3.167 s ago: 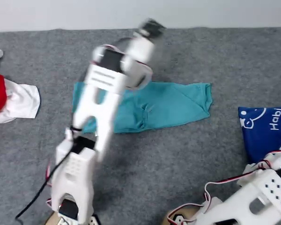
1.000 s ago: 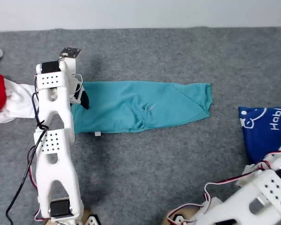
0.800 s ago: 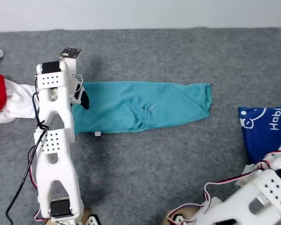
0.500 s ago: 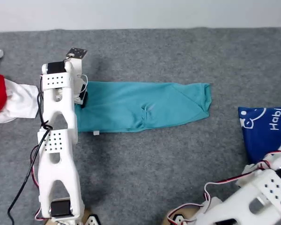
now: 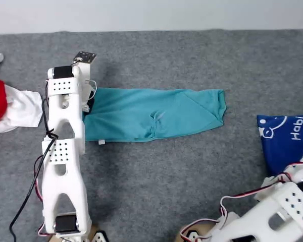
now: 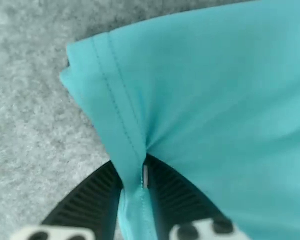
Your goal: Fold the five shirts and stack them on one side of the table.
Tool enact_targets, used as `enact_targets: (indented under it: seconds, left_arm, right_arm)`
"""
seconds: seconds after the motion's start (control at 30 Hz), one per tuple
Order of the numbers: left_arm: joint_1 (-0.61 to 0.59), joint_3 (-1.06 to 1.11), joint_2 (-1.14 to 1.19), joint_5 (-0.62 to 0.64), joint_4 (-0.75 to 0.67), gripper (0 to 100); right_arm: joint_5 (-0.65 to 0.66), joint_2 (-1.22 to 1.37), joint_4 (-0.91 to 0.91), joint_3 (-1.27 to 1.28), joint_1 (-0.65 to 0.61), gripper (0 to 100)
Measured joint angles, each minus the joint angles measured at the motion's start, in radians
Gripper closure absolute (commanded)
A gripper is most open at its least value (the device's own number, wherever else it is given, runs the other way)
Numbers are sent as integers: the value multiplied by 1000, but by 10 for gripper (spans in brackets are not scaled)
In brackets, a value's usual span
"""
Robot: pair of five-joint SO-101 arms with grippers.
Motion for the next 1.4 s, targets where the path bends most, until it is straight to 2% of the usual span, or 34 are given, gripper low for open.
enact_targets:
  seconds: [0.2,0.43,0.67,0.8,1.03,1.23,1.4]
  left_arm:
    - [-103,32,-34,-2,-2,998]
    - [-230,35,-34,-58,-2,998]
    - [-258,44,-103,-61,-2,998]
    - [-186,49,-215,-52,-2,998]
    - [43,153,-408,14,-2,998]
    - [226,166,-430,77,0,998]
    - [327,166,-430,124,-48,998]
  right_arm:
    - [0,0,0,0,0,707]
    - [0,0,0,0,0,707]
    - [0,0,0,0,0,707]
    - [0,0,0,0,0,707]
    - [0,0,0,0,0,707]
    - [0,0,0,0,0,707]
    - [0,0,0,0,0,707]
